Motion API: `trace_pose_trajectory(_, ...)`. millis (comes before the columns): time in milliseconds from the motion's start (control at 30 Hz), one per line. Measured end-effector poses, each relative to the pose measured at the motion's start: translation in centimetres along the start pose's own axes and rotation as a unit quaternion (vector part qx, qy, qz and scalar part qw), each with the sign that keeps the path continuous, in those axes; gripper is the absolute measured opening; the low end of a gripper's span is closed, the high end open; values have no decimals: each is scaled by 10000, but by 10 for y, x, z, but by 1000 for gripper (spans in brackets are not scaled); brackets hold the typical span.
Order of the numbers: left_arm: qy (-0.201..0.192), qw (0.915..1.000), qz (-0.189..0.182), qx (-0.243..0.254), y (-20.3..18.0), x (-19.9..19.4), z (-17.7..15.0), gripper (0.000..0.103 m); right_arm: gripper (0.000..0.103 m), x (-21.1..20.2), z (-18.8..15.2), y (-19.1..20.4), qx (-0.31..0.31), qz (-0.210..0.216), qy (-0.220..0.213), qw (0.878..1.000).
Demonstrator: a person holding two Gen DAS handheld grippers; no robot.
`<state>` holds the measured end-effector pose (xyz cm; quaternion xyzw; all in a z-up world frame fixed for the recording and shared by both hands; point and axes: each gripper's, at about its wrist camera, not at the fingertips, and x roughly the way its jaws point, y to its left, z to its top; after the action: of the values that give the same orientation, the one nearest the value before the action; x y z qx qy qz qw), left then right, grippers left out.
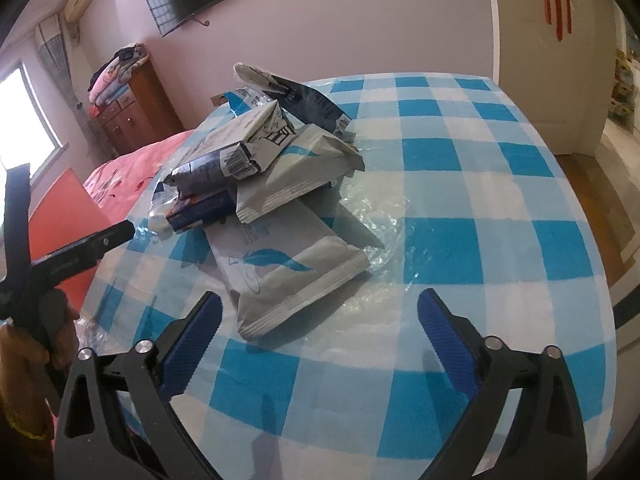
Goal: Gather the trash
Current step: 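Grasp the white plastic bottle with the left tool while the right tool grasps the white milk carton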
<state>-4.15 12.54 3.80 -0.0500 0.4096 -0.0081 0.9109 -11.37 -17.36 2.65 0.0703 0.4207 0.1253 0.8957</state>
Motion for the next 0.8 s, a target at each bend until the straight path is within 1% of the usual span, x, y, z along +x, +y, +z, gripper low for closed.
trace_pose_trajectory(33,6,10000,6,-27,1,3,2,99,87,2,2,0,-22,9,20,10000)
trace_pose_trajectory(67,11,10000,8,-46,2,6,4,99,87,4,3,1,-42,23,43,10000)
trace_pose_trajectory(133,21,10000,-16,-63,2,12,8,99,87,7,6,0,-40,49,42,10000)
trace_pose_trajectory(300,39,10000,-7,2,0,25,15,99,87,16,13,0,-37,266,137,9995)
trace_pose_trajectory(367,34,10000,-2,-36,2,29,18,99,89,19,15,0,-43,293,151,9994)
trace_pose_trajectory(500,-5,9999,-21,-135,4,33,26,99,89,18,22,-4,181,616,106,9979)
trace_pose_trajectory(533,-25,9999,-38,-163,5,33,28,99,89,16,24,-3,170,631,65,9978)
trace_pose_trajectory(667,-80,9998,-13,-182,5,36,35,99,89,10,41,8,-70,682,-85,9976)
trace_pose_trajectory(800,-4,9998,14,-221,6,48,39,99,89,10,63,30,-691,648,-157,9954)
